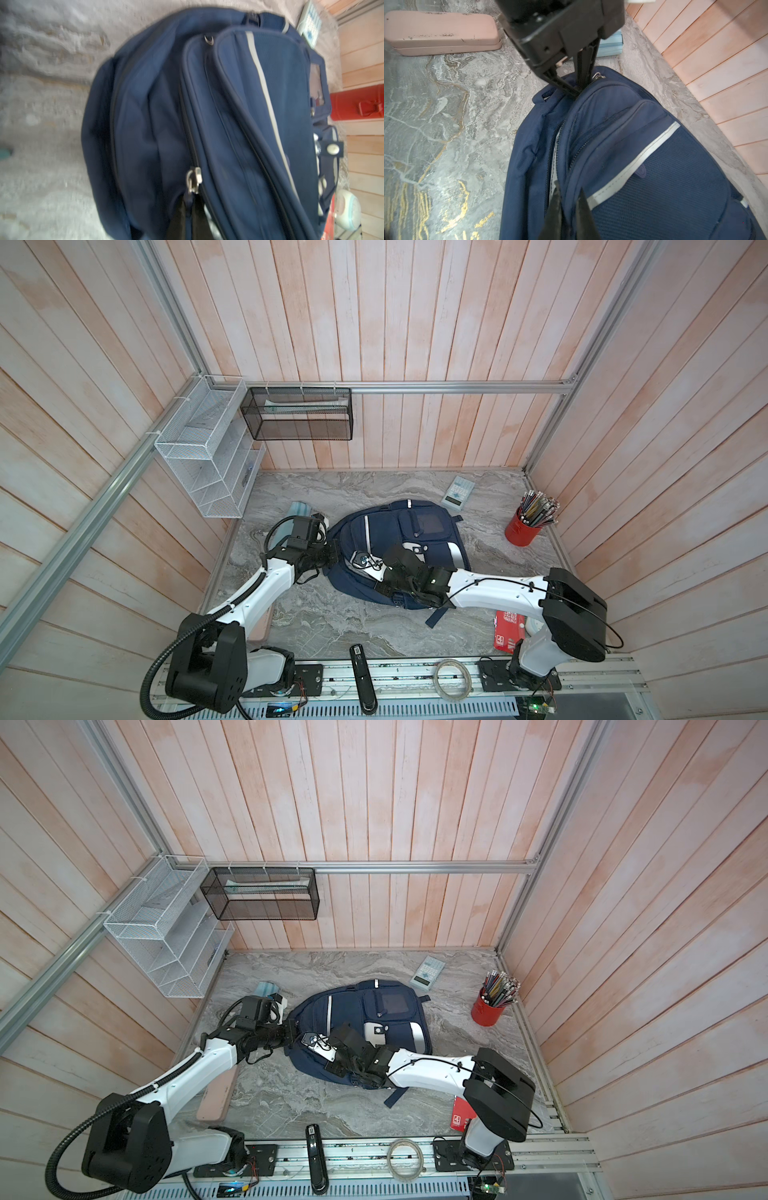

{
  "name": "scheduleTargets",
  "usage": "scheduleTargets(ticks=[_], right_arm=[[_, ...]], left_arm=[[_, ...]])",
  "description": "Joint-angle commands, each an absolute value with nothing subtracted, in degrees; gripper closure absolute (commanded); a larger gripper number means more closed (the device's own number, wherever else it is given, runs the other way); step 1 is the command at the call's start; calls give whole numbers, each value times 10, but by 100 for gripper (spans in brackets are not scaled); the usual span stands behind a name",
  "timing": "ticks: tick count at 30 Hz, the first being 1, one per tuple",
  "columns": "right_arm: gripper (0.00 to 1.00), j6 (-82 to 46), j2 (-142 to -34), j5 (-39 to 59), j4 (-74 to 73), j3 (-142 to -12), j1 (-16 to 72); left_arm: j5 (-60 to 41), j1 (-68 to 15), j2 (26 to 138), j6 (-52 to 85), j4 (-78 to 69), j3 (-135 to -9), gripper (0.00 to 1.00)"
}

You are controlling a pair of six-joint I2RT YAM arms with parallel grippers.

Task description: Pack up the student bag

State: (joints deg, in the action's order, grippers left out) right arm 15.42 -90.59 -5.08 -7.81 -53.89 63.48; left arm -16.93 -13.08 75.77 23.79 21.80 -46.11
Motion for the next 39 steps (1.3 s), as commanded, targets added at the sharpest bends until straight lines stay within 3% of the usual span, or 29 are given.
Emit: scheduleTargets(ticks=[1, 6, 10, 12, 15, 23, 24, 26, 28, 30, 34, 39], right_arm=[[100, 183, -874, -36, -68, -488, 631], [100, 164, -887, -57, -60, -509, 579], [51, 151, -878, -122, -87, -499, 575], [43, 142, -878, -122, -86, -505, 576], [41, 145, -896, -133, -88, -526, 599], [42, 96, -1011, -401, -154, -596, 693], [47, 91, -1024, -402, -149, -604, 693], [84, 93, -1041, -409, -132, -616, 693], [95, 105, -1028, -377, -120, -605, 694], [100, 115, -995, -306, -127, -572, 695], [100, 168, -924, -101, -127, -509, 694], [100, 205, -881, 16, -92, -488, 683]], left_arm=[[-117, -99, 773, 228, 127, -509, 100], [-115, -137, 689, 250, 150, -430, 100], [-133, -170, 598, 287, 192, -353, 100], [-147, -191, 564, 308, 203, -328, 100], [-149, -233, 525, 339, 211, -317, 100], [-129, -295, 512, 364, 223, -326, 100], [-124, -294, 514, 363, 221, -322, 100], [-96, -291, 515, 362, 223, -320, 100], [-48, -283, 521, 360, 225, -320, 100], [-23, -254, 539, 352, 219, -324, 100], [-62, -159, 598, 331, 140, -341, 100], [-91, -85, 712, 308, 65, -418, 100]])
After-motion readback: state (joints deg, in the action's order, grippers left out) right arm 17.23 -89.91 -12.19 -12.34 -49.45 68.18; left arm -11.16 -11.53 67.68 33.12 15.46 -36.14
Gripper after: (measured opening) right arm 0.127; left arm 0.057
